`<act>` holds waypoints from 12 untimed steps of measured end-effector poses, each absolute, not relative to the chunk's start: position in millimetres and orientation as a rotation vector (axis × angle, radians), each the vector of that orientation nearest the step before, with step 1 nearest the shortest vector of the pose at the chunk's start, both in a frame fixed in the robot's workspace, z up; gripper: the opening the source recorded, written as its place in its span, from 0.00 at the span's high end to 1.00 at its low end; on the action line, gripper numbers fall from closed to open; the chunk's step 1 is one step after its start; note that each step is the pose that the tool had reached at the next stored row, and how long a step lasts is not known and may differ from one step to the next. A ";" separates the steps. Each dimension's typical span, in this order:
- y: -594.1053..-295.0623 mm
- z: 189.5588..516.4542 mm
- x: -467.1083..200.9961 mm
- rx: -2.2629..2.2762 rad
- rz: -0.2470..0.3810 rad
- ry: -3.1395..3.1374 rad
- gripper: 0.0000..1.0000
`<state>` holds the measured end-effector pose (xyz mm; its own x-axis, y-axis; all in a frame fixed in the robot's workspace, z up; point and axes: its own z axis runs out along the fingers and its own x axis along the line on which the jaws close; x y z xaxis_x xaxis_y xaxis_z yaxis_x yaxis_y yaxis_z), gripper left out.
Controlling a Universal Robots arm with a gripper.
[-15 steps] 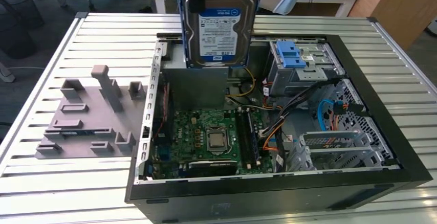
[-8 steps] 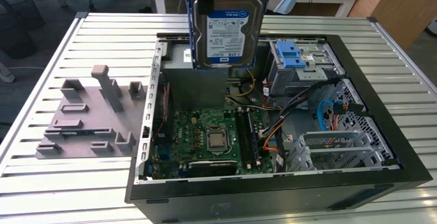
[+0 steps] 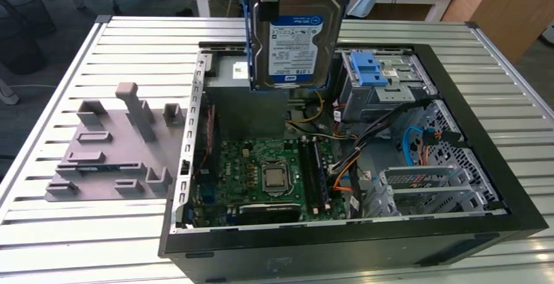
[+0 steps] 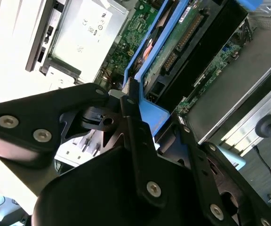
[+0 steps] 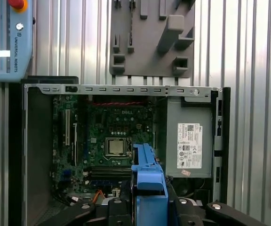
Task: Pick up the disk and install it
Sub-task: 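Pick up the disk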
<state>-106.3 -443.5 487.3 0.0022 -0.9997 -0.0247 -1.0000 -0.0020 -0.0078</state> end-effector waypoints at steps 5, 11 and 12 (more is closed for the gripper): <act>-444.4 487.0 -97.9 -2.205 0.019 2.206 0.64; -444.6 486.0 -87.3 -2.199 0.019 2.211 0.64; -444.7 485.8 -86.8 -2.195 0.019 2.215 0.64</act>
<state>-86.8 -444.7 485.8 -0.0089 -0.9996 -0.0250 -0.9999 0.0091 -0.0077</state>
